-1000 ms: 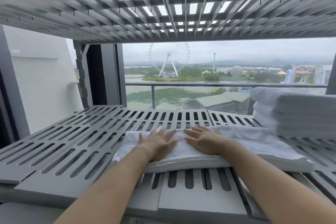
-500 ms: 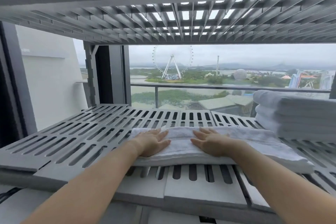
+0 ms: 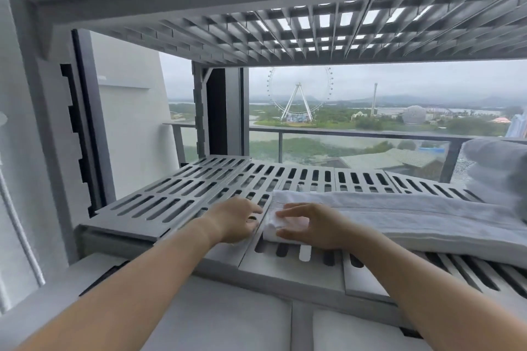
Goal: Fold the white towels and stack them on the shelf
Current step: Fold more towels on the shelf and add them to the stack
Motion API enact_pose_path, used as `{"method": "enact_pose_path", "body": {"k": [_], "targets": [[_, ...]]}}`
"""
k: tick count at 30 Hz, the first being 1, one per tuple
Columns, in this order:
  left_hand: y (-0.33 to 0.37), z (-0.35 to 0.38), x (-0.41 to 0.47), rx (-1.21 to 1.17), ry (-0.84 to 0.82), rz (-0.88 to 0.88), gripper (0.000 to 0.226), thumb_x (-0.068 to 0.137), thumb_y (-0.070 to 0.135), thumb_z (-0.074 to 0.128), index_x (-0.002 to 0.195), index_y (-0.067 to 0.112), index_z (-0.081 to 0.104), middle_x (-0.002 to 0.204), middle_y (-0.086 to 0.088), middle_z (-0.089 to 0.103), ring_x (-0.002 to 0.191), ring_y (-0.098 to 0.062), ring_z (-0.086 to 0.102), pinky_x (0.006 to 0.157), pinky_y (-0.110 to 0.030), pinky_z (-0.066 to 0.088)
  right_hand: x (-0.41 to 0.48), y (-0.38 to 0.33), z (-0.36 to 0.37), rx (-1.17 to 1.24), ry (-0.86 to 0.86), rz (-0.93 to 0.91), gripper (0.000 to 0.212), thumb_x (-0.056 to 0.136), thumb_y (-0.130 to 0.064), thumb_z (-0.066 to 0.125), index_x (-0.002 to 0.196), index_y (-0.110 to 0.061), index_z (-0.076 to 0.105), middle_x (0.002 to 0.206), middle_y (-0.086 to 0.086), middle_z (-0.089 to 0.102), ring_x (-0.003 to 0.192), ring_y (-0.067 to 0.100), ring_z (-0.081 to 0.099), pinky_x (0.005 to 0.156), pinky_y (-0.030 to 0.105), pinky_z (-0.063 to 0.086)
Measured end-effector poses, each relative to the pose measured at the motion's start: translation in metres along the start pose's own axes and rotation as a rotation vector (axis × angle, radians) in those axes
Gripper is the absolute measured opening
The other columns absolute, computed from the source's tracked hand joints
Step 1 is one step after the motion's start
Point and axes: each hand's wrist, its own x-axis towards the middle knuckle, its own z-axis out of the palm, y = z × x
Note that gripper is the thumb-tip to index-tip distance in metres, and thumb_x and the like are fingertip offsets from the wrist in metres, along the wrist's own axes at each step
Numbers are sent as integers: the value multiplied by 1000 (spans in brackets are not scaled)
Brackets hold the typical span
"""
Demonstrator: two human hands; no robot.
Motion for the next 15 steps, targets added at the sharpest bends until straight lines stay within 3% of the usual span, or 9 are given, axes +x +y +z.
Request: {"method": "enact_pose_path", "body": {"k": [6,11,15], "targets": [[5,7,-12,-38,71,51,35,87,36,50,118,27,61,115,4,65,102,-15,57,82,-27,44,-2,-2,1,90,121,-1,37,76,-50,68,108,-33,68,134,-5,56,123,5,50,109,29,34],[12,11,-17,-25,197,31,42,79,45,53,116,28,61,116,6,64,105,-15,57,86,-32,48,-2,-2,-2,117,125,51,27,79,-43,69,103,-30,71,129,-4,60,119,5,52,107,27,35],[14,14,-16,-7,315,65,45,77,58,54,109,27,63,112,9,65,101,-11,59,75,-24,40,-5,-3,-5,106,98,48,27,78,-35,71,104,-28,71,126,-4,62,117,4,54,107,24,36]]}}
